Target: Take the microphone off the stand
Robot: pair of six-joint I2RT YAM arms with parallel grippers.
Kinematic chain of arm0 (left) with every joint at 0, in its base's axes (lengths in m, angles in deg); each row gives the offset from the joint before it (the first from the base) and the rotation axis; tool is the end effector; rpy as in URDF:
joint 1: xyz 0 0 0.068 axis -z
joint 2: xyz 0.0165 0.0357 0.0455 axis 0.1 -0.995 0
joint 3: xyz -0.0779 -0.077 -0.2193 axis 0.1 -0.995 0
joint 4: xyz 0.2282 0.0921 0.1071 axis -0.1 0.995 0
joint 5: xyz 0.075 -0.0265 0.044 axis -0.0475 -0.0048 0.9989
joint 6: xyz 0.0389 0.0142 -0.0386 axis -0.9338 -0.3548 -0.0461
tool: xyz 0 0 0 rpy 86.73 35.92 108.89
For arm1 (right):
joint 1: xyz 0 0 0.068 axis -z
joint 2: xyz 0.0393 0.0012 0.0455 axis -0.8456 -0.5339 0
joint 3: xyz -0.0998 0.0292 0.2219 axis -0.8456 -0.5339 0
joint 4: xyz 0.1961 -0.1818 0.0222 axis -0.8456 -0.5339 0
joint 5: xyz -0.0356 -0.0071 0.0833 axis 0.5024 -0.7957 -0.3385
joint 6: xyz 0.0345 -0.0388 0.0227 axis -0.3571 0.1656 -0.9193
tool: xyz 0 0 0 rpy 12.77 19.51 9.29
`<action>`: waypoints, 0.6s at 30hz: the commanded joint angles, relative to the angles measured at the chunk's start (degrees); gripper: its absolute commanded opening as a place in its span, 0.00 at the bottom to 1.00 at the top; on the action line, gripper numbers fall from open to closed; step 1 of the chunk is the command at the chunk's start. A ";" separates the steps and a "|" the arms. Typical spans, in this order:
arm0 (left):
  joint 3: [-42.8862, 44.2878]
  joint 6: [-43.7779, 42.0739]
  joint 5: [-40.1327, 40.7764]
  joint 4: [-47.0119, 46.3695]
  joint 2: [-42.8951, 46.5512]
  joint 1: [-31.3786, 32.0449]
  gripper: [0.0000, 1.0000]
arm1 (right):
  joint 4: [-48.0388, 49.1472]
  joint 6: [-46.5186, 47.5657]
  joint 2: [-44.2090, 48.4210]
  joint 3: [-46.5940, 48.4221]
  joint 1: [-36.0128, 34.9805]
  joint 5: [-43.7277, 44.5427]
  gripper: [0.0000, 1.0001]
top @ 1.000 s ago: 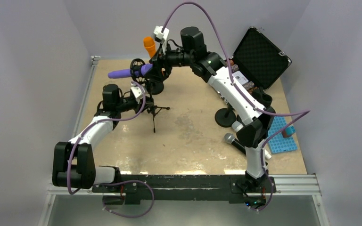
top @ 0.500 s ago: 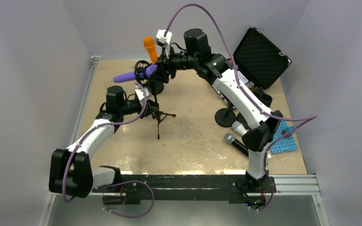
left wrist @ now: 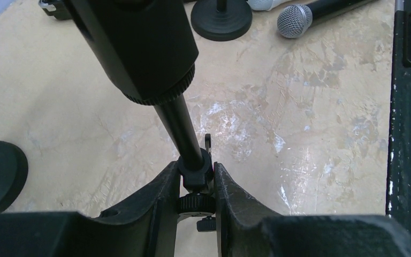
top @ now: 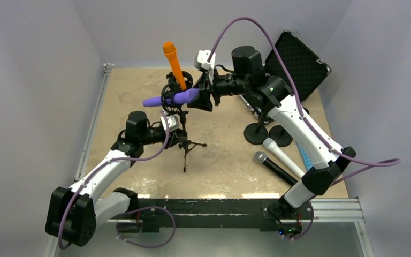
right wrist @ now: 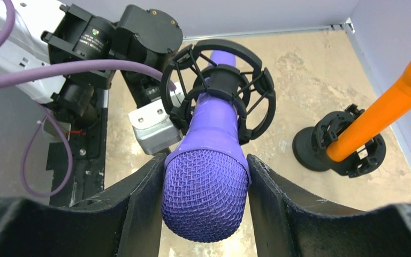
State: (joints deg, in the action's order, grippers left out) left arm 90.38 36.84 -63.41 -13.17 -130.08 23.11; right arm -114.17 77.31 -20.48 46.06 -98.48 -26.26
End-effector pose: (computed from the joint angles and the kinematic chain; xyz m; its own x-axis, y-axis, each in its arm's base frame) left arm 0.2288 -0.1026 0.2110 -0.1048 0.2469 -0.9634 0.9281 0.3722 -0.0055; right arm 0.2473 0.2456 0.4471 0.0114 -0.2511 -0.9679 -0.9879 0.1470 -0.0498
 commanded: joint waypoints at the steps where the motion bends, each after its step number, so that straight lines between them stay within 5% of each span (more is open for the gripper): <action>1: -0.65 3.38 6.05 -2.95 1.00 1.79 0.28 | -0.24 1.96 3.00 -3.00 -0.20 -2.42 0.20; 5: 0.32 5.29 10.32 -2.69 -0.25 2.14 0.42 | 0.23 2.75 4.75 -7.12 -0.20 -1.25 0.18; 6: 0.46 6.03 11.80 -2.83 -0.30 2.15 0.81 | 0.31 2.63 4.81 -7.24 -0.25 -1.20 0.17; 7: 0.41 6.92 13.58 -2.99 -0.22 2.17 0.98 | 0.51 2.38 4.82 -7.12 -0.25 -1.16 0.16; 18: 3.17 6.38 19.73 22.81 17.53 1.97 1.00 | -0.47 2.05 3.93 -1.40 -0.28 -2.65 0.12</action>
State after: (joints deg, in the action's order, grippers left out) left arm 90.06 42.87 -46.42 -2.09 -120.82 25.27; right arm -114.17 79.36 -17.60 41.49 -98.59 -26.52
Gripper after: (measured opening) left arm 0.997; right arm 0.542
